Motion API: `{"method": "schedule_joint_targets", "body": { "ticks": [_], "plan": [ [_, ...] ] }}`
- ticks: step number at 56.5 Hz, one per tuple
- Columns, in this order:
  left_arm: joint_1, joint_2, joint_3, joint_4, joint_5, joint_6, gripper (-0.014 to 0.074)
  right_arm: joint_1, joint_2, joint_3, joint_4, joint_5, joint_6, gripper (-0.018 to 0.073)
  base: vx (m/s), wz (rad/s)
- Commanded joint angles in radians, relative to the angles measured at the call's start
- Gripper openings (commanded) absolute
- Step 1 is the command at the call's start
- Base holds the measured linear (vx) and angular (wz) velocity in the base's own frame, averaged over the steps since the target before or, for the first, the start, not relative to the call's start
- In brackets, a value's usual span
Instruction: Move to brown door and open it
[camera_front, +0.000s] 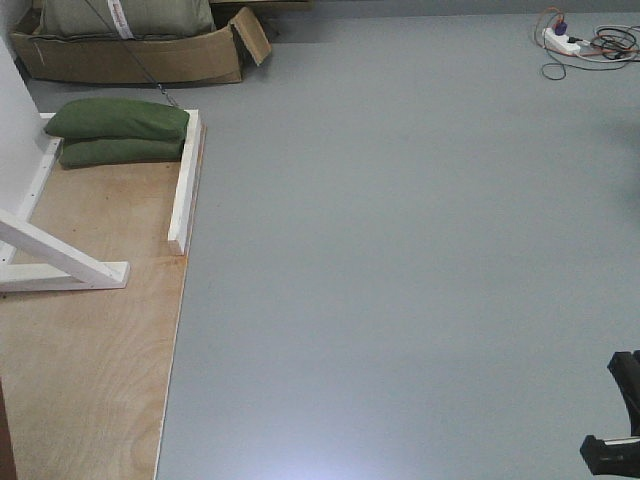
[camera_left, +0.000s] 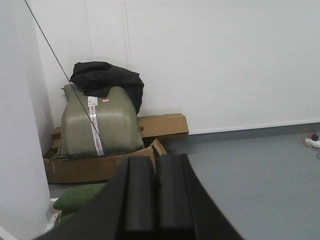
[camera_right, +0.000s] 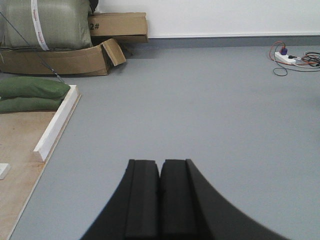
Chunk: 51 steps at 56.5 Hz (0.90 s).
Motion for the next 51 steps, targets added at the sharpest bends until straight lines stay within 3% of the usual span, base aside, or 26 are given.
{"method": "schedule_joint_targets", "body": {
  "ticks": [1, 51],
  "plan": [
    [-0.001, -0.014, -0.023, -0.003, -0.085, -0.002, 0.0067, 0.002, -0.006, 0.004, -0.003, -0.078, -0.006, 0.0000, 0.07, -0.01],
    [-0.001, -0.014, -0.023, -0.003, -0.085, -0.002, 0.0067, 0.002, -0.006, 0.004, -0.003, -0.078, -0.006, 0.0000, 0.01, 0.00]
  ]
}}
